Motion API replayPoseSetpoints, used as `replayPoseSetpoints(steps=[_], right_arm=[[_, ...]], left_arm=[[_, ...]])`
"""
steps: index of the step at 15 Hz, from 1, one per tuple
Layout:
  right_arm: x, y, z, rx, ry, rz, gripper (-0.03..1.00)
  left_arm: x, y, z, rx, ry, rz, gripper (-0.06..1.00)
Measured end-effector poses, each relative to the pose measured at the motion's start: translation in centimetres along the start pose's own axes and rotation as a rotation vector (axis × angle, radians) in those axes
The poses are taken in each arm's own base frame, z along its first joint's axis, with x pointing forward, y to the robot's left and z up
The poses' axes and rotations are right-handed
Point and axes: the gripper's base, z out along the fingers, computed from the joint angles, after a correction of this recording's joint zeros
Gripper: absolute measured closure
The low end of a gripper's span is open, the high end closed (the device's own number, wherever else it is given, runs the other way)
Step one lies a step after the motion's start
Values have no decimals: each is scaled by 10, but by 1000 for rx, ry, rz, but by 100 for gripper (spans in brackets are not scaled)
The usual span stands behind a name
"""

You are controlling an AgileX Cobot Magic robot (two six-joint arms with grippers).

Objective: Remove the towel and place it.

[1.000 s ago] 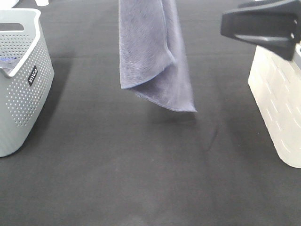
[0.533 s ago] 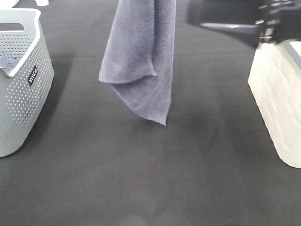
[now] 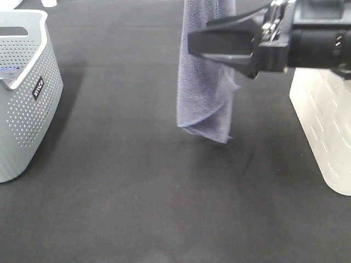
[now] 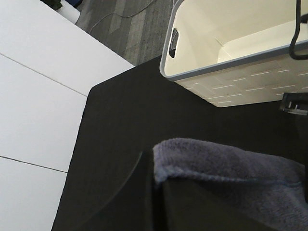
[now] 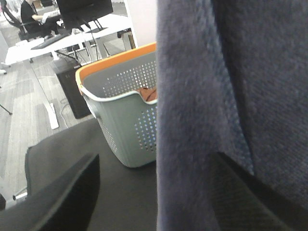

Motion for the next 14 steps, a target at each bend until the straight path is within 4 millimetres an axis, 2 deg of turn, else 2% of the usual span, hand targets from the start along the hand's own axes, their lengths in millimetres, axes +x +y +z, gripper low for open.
replayPoseSetpoints(steps=[3,8,10,14], right_arm=[[4,-4,3,3,14,-22,33],[-17,14,-13,11,-53,-92,33],[-17,13,-14,40,-49,-96,34],[-6,-2,-2,41,-6,-43,34]], left_arm=[[1,-2,0,18,10,1,94],[4,-4,0,44,45,19,94],[4,-4,0,45,45,18,94],[4,-4,0,46,43,16,94]])
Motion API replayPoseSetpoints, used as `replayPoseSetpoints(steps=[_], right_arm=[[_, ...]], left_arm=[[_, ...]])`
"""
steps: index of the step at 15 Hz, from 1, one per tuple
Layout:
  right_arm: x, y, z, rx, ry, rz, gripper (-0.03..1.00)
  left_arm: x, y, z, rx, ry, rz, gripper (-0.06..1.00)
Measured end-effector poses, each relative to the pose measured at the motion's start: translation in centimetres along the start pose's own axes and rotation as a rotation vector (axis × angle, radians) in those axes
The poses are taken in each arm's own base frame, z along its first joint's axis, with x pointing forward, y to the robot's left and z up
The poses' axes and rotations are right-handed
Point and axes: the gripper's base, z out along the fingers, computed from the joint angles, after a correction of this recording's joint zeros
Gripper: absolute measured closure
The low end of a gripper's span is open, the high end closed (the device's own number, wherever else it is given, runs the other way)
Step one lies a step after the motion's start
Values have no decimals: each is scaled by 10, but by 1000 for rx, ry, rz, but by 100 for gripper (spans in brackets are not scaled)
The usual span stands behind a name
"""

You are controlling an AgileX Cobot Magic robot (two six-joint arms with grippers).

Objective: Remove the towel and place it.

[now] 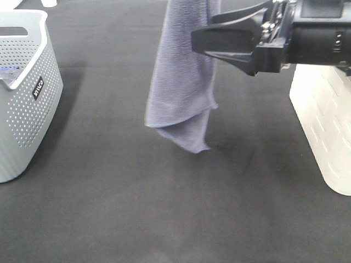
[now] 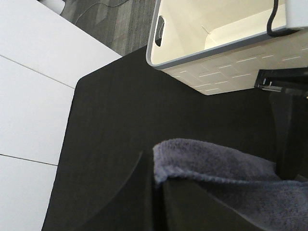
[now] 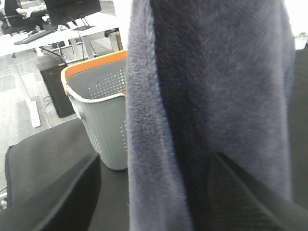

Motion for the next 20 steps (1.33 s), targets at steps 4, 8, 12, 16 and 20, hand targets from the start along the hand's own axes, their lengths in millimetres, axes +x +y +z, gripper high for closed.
replayPoseSetpoints(steps=[4,8,12,16,20], right_arm=[[15,-7,12,-69,36,55,35],[35,-16,23,-90,101,83,40],[49,-19,28,-117,170,80,50],[56,-22,30,-124,192,92,68],[59,-20,29,-140,292,229,95]], left_arm=[[0,0,0,-2,-1,3,94],[-1,1,0,-13,-7,3,94],[-1,2,1,-20,-8,5,94],[0,1,3,-16,-5,5,94],[2,1,4,-13,8,14,94]])
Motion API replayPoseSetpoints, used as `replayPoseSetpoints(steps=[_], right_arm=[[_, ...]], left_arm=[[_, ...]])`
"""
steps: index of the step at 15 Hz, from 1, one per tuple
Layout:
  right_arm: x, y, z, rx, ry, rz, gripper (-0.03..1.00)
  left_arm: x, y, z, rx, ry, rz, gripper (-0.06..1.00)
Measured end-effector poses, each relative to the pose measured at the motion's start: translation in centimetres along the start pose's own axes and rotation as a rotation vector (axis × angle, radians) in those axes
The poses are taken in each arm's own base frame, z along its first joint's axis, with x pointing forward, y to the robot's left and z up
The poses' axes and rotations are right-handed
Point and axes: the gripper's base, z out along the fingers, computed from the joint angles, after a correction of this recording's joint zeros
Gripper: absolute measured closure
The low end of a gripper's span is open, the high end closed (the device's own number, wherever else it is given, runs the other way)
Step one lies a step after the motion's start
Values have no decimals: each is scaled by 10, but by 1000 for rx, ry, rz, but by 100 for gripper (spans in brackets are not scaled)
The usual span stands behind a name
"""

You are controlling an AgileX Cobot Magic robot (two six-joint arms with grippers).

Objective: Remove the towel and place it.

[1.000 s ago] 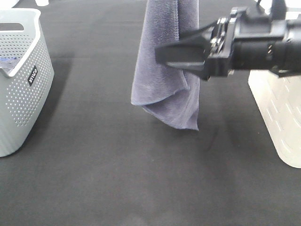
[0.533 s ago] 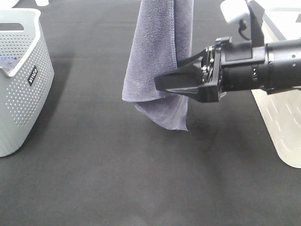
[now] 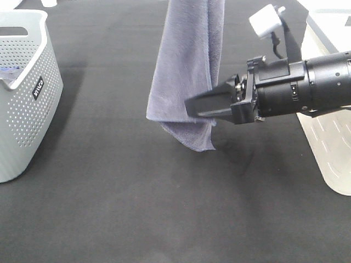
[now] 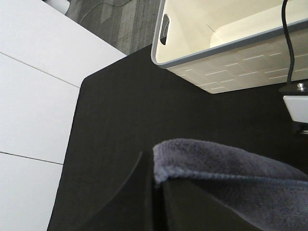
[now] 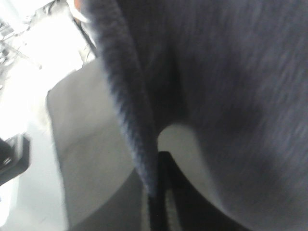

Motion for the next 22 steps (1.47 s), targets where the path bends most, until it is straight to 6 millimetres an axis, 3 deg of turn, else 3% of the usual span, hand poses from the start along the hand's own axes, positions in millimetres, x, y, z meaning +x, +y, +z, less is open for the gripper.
replayPoseSetpoints(steps=[3,10,16,19,22], right_arm=[[-10,-1,-5,-6,185,80,96],[-72,-4,-43,186,506,154,96],[-127,0,-76,395,510,6,96],[-140,-6,-89,540,527,-83,96],[-153,-22,-93,700,441,-189,96]], left_arm=[[4,-2,5,15,31,16,94],[16,0,6,-10,159,-81,94],[33,0,27,-82,285,-230,94],[41,6,32,-160,308,-324,94],[69,23,54,-271,277,-441,94]])
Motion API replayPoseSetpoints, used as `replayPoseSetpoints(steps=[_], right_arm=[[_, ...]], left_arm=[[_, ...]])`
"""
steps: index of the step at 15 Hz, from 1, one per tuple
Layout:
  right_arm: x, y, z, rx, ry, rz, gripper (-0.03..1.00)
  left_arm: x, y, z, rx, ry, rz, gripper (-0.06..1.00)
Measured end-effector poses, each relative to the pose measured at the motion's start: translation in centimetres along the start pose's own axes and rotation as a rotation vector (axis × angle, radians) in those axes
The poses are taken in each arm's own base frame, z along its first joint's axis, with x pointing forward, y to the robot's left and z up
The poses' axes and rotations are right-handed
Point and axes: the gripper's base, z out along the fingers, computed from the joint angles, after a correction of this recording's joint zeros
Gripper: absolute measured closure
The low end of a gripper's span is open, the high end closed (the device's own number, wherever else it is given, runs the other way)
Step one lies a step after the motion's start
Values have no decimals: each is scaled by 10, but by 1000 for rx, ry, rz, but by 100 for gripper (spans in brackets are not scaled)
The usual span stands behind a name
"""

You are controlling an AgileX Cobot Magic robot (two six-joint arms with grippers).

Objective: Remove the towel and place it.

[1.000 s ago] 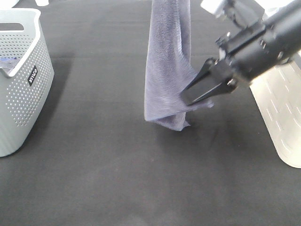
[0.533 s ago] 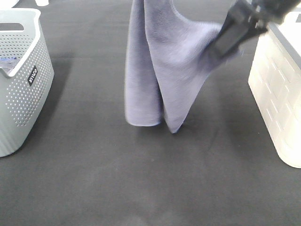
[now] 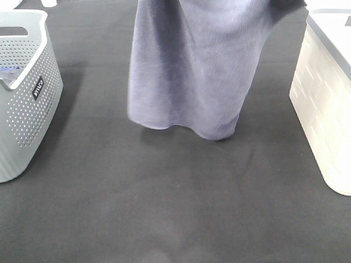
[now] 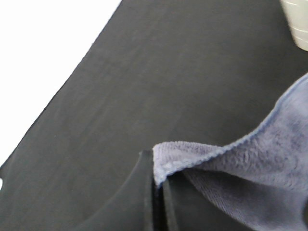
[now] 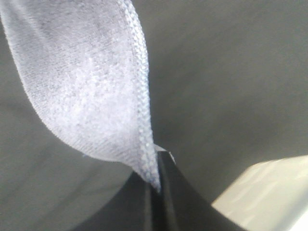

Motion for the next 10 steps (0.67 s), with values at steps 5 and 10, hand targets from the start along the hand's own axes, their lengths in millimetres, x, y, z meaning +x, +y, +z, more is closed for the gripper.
replayPoseSetpoints(steps=[5,10], right_arm=[[-19,-25,38,189,-166,-37,96],[-39,-49,100,332,-330,-88,96]], left_arm=[[24,22,47,-82,-59,-47,94],[58,57,99,-195,-271,-267,94]])
